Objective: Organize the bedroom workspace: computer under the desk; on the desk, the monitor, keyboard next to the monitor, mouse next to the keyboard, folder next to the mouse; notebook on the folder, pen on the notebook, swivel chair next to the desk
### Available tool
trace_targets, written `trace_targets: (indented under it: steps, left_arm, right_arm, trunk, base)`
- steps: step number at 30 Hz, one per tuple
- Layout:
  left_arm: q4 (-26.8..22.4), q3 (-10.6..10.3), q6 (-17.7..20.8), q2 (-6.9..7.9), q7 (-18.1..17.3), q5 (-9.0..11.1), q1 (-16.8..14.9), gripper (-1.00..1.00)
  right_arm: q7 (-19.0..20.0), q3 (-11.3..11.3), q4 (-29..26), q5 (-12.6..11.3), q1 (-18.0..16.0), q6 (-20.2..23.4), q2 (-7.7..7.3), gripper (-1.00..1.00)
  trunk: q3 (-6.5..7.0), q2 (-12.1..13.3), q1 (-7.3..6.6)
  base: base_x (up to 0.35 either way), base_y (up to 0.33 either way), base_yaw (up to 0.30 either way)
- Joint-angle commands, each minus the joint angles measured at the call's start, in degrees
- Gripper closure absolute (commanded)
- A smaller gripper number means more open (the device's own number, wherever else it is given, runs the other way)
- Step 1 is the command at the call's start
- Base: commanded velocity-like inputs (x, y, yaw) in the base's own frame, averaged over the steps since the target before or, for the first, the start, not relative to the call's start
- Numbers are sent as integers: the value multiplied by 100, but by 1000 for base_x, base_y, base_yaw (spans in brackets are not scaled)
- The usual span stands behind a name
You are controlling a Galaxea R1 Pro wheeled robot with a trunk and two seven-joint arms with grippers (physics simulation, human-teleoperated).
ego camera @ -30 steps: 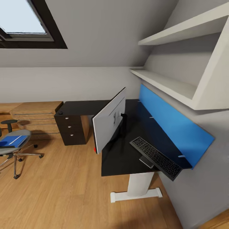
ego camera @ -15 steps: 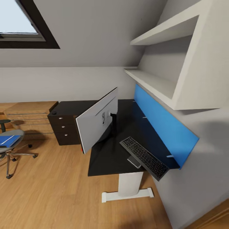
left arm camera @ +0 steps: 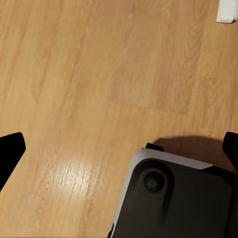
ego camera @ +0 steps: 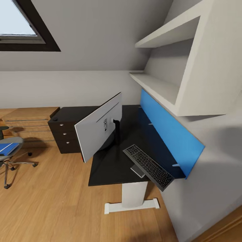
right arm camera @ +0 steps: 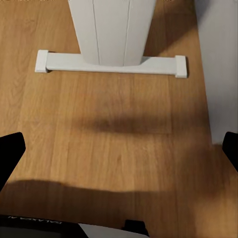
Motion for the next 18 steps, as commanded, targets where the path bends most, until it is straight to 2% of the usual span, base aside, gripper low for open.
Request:
trace_targets:
  steps: [1, 18]
  left_arm:
    - [-18, 8, -16, 0, -21, 55, 2, -100]
    - [-49, 17, 89, 10, -18, 56, 2, -100]
  right_arm:
    - [-45, 48, 6, -8, -6, -13, 0, -100]
    - [-54, 40, 6, -12, -6, -267, -4, -100]
  trunk:
    - [-10, -11, 3]
    - [-10, -11, 3]
  base:
    - [0, -2, 0]
    - [0, 0, 0]
